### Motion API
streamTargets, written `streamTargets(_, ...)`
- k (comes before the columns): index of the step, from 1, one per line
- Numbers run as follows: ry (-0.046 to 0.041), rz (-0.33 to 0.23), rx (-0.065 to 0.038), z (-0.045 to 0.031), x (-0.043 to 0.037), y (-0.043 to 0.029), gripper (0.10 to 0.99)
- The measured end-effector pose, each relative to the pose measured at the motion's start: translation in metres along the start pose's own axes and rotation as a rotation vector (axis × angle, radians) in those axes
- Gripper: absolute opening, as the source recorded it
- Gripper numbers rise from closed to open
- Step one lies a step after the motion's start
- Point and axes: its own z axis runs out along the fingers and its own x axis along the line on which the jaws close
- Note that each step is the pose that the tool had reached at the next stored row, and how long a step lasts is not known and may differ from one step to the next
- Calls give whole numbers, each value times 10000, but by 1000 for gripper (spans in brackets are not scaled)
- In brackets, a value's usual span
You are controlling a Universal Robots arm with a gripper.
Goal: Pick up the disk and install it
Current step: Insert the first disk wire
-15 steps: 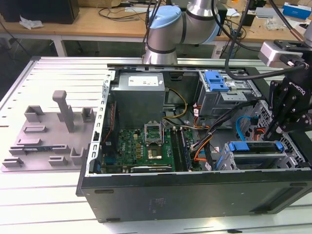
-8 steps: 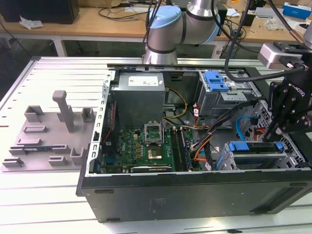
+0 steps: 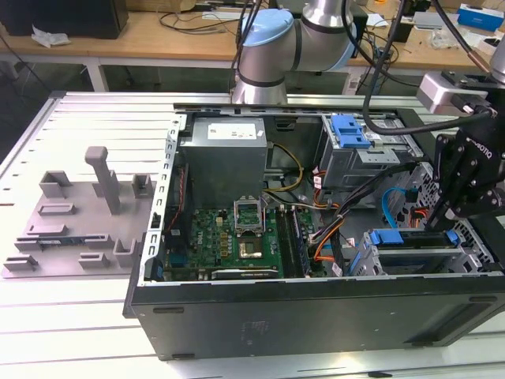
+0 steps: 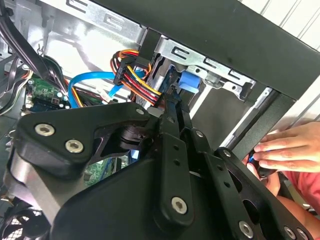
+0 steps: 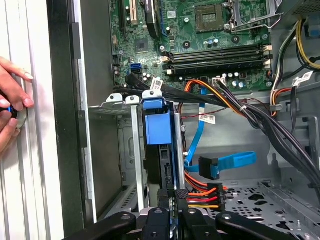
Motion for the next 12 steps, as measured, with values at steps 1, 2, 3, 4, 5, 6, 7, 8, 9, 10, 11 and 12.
streamTargets(1,0,-1,0,2,0,0,165)
streamTargets(2,0,0,0,6,0,0,165)
streamTargets(3,0,0,0,10,-1,0,165)
streamTargets(4,0,0,0,15,-1,0,165)
streamTargets(5,-1,0,0,22,-2,-1,165)
streamTargets(6,-1,-1,0,25,-2,-1,165)
streamTargets(7,0,0,0,27,-2,-1,165)
streamTargets(8,-1,0,0,31,-2,-1,165)
streamTargets(9,0,0,0,37,-3,-1,165)
streamTargets(10,0,0,0,40,-3,-1,165)
streamTargets(11,0,-1,0,43,-3,-1,165)
streamTargets(12,0,0,0,46,-4,-1,165)
